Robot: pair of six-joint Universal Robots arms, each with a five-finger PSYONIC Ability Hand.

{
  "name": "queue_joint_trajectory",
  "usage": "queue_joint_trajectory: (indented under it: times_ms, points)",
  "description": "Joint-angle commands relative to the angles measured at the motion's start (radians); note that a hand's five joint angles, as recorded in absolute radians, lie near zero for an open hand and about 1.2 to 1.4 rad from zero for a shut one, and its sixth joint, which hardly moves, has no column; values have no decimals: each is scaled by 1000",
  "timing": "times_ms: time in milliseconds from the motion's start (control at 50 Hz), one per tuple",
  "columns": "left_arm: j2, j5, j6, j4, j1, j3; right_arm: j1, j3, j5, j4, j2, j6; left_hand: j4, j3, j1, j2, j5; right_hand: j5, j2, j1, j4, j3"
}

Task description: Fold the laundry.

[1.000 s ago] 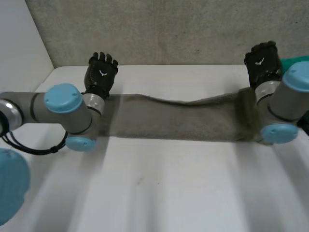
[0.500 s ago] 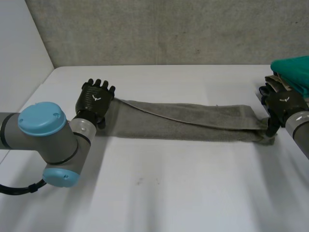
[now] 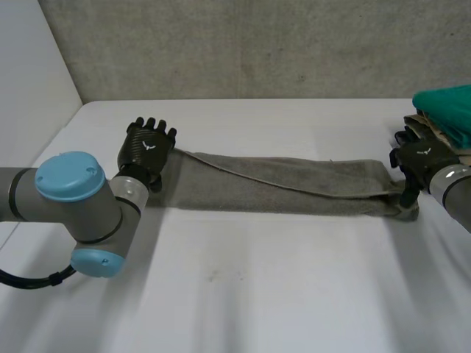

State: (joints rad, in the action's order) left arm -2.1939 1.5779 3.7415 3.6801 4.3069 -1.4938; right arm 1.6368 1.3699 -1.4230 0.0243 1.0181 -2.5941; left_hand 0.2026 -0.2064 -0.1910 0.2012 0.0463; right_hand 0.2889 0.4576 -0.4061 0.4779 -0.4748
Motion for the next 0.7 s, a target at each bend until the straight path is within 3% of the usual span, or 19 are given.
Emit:
queue_joint_trajectory:
  times_ms: [20, 80, 140, 160, 280, 400, 500, 700]
  points:
    - [-21, 1, 0, -2, 1, 23, 0, -54, 1, 34, -93, 3, -28, 32, 16, -27, -46, 138, 144, -195, 123, -127]
    - [-27, 1, -2, -3, 1, 24, 1, -69, 1, 34, -110, 3, -28, 32, 16, -27, -46, 264, 270, -321, 249, -252]
    - [-30, 1, -2, -3, 2, 24, 1, -87, 4, 31, -122, 0, -28, 32, 16, -27, -46, 899, 905, -956, 885, -888]
    - [-30, -1, 0, -3, 2, 24, 1, -97, 7, 28, -119, -3, -28, 32, 16, -27, -46, 932, 938, -990, 918, -921]
    - [-35, -36, -3, 1, 5, 32, 14, -68, 16, 22, -43, 11, -28, 32, 16, -27, -46, 933, 939, -990, 918, -921]
    - [-75, -82, -14, 8, 17, 87, 89, 11, 41, 23, 151, 22, -28, 32, 16, -27, -46, 933, 939, -990, 918, -921]
    - [-124, -90, -58, 9, 37, 138, 116, 70, 117, 34, 390, 20, -28, 32, 16, -27, -46, 933, 939, -990, 918, -921]
    - [-214, -167, -140, 32, 44, 187, 161, 69, 179, 68, 620, 5, -28, 32, 16, -27, -46, 933, 939, -990, 918, -921]
